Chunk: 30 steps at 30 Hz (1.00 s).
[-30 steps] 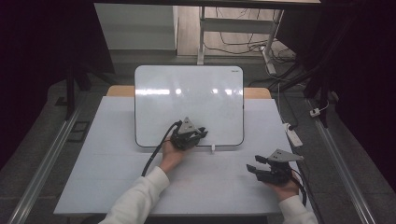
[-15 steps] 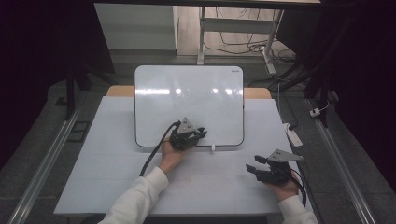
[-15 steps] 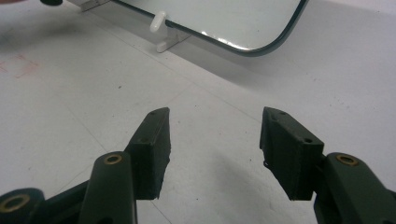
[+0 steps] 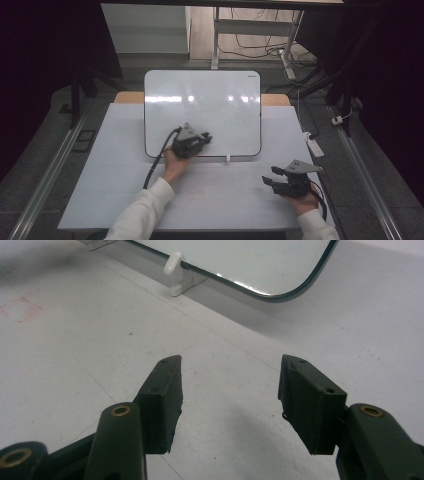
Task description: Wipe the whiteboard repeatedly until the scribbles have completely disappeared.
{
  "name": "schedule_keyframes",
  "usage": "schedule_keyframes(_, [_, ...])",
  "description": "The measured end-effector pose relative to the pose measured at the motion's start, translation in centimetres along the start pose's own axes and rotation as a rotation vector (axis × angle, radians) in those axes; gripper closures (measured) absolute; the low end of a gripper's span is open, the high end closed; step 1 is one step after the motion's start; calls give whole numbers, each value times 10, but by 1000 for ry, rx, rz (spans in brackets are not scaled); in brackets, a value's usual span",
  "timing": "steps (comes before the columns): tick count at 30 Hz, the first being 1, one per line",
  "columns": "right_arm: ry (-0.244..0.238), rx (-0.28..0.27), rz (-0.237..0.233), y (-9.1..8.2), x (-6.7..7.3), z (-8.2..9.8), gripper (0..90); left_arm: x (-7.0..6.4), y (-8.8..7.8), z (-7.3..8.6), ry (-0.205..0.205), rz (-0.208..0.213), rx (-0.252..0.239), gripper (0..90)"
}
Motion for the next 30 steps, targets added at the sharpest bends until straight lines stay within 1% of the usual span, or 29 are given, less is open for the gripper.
schedule_keyframes(1, [2, -1, 0, 0, 0, 0, 429, -4, 2, 0, 17, 2, 10, 781])
schedule_keyframes(2, [3, 0, 0, -1, -1, 0, 428, -2, 1, -1, 29, -4, 17, 781])
schedule_keyframes(3, [4, -1, 2, -1, -1, 0, 428, 2, -2, -1, 28, -14, 17, 780])
schedule_keyframes(4, [5, -2, 0, -1, -1, 0, 428, 10, -8, -1, 9, -39, 4, 781])
schedule_keyframes(6, [4, -1, 0, -2, -2, 1, 428, 30, -23, 1, -59, -93, -30, 781])
schedule_keyframes(7, [3, 0, 0, -1, -2, 1, 428, 38, -29, 3, -89, -102, -45, 781])
schedule_keyframes(8, [3, 0, -1, -1, -2, 1, 428, 41, -31, 5, -111, -96, -54, 781])
schedule_keyframes(9, [2, 0, -2, -1, -1, 1, 429, 39, -31, 5, -114, -99, -59, 781])
schedule_keyframes(10, [2, 1, -3, 0, -1, 1, 429, 34, -27, 4, -101, -100, -51, 781])
schedule_keyframes(12, [-3, 5, -3, 1, 0, 1, 429, 16, -12, 2, -72, -50, -36, 781])
schedule_keyframes(13, [-4, 8, -3, 2, 0, 1, 429, 6, -4, 1, -41, -35, -23, 781])
schedule_keyframes(14, [-5, 8, -3, 2, 1, 1, 429, -3, 2, -1, -5, -30, -9, 781])
schedule_keyframes(15, [-8, 8, -3, 2, 1, 1, 429, -6, 4, -2, 27, -37, 2, 781])
schedule_keyframes(16, [-9, 7, -3, 1, 1, 1, 429, -5, 3, -3, 37, -39, 10, 781])
schedule_keyframes(17, [-6, 6, -4, 0, 1, 1, 428, 1, -1, -3, 26, -45, 6, 781])
schedule_keyframes(19, [-2, 4, -3, 0, 0, 1, 428, 22, -17, 0, -20, -88, -15, 781])
schedule_keyframes(21, [-2, 7, -3, 0, -1, 2, 427, 47, -39, 6, -78, -142, -41, 781])
schedule_keyframes(22, [-3, 8, -4, 1, -1, 2, 427, 60, -53, 12, -111, -169, -51, 781])
schedule_keyframes(24, [-6, 9, -6, 1, 0, 2, 428, 72, -67, 20, -133, -184, -60, 781])
schedule_keyframes(25, [-6, 9, -7, 1, 1, 2, 428, 73, -70, 23, -141, -182, -65, 781])
schedule_keyframes(27, [-6, 11, -8, 2, 2, 2, 428, 69, -69, 24, -126, -193, -63, 781])
schedule_keyframes(29, [-10, 12, -7, 3, 3, 1, 428, 58, -59, 21, -103, -165, -50, 781])
schedule_keyframes(30, [-11, 12, -7, 3, 3, 1, 428, 50, -52, 19, -86, -146, -42, 781])
Point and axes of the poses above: each handheld gripper's, and its own axes: y roughly forward along the jaws, z roughly out of its underside, x roughly to its left, the point moved 6 cm from there along y, roughly forward along the jaws, and after that the axes turned 10 degrees about y, right-handed, at the moved point
